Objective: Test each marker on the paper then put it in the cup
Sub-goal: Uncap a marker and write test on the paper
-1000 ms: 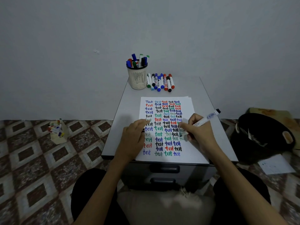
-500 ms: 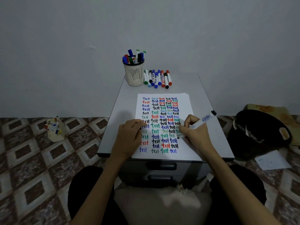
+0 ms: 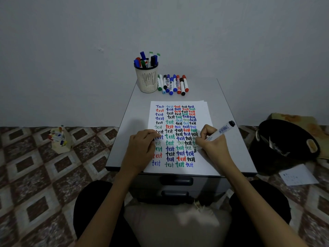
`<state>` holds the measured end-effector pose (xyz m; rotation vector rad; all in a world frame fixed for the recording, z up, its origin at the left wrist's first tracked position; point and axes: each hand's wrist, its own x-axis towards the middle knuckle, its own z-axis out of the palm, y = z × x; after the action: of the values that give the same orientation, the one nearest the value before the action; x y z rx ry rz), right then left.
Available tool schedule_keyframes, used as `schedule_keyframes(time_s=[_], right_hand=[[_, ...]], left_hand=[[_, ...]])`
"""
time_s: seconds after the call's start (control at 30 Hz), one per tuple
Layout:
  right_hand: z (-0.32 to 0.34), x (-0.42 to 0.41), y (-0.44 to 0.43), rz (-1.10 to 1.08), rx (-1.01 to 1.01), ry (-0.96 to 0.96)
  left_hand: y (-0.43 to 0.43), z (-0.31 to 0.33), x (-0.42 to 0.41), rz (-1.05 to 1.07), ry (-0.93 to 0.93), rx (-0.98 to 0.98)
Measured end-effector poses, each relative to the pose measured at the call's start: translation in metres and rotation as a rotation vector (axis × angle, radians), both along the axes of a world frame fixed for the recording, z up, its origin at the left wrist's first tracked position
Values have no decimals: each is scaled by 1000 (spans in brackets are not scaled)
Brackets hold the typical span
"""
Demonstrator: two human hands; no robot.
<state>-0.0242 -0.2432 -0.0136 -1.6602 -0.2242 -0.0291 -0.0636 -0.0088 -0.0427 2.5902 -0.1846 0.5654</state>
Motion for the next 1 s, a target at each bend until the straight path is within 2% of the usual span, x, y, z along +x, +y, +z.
schedule_keyframes(time_s=[0.23,0.37,0.77,1.0], right_hand=[[1,-2,-1,57,-37,8],[-1,0,-3,-14,-1,-16],[0,-1,-3,6,-28,-16],[1,-2,-3,-70,-10,-47]], left_hand=[[0,0,-1,1,-15,-10],[0,-1,0,3,-16,-9],[0,-1,-2,6,-20,-13],[-1,-1,-1,9,-17,-14]])
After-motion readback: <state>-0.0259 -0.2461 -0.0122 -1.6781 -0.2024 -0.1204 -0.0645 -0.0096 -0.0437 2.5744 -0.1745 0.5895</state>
